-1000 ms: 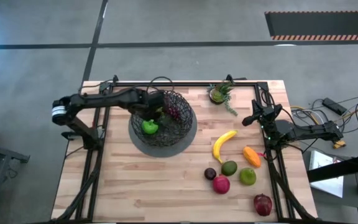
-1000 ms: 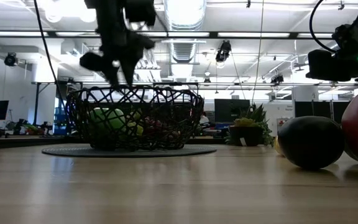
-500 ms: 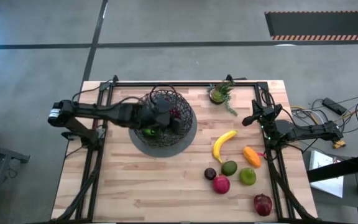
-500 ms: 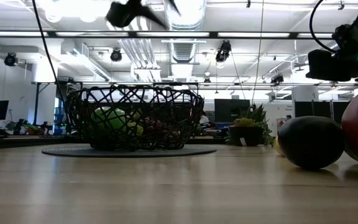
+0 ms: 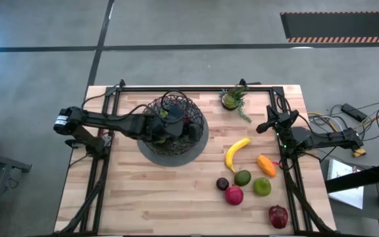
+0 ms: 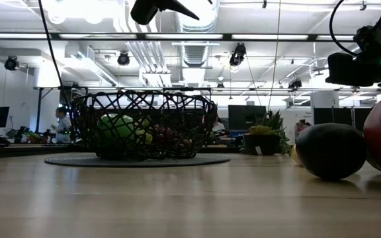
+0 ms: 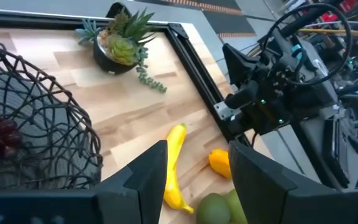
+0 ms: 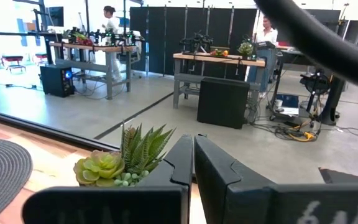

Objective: Build produce basket
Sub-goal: Put the banana into the basket

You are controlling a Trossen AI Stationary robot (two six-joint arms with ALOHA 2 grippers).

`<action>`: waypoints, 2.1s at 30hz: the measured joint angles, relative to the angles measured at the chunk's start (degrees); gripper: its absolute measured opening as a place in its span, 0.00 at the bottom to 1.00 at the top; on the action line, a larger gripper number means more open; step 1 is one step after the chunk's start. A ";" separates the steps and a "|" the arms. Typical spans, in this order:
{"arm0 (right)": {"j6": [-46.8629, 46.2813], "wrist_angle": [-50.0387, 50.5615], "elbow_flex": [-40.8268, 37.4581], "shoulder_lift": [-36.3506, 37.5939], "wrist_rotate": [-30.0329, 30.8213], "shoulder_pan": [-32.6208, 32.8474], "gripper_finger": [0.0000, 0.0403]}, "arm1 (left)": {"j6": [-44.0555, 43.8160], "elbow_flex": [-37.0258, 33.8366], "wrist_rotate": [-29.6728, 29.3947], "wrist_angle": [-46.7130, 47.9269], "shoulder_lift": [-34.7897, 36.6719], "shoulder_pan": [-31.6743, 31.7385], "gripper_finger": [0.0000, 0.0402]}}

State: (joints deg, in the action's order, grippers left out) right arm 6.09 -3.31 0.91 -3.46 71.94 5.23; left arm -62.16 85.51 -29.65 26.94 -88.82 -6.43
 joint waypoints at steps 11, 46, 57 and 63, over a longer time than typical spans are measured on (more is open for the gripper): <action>2.58 -0.22 0.00 0.00 0.07 -0.90 0.02 | 9.93 -0.44 1.12 -0.04 -0.04 1.87 0.38; -58.90 -28.66 9.21 -17.44 -45.90 -0.79 0.02 | 56.56 -1.69 23.24 1.74 7.41 8.70 0.38; -46.27 -20.84 25.56 -25.02 -43.00 -0.79 0.02 | 54.95 -1.97 20.08 -1.11 7.10 8.70 0.38; -49.68 26.95 46.04 -31.85 -46.08 -0.81 0.02 | 51.96 -1.97 19.12 -1.09 7.10 8.70 0.38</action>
State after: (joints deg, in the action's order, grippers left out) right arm -43.59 23.64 46.94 -35.32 25.86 4.43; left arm -10.20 83.55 -10.53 25.85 -81.71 2.26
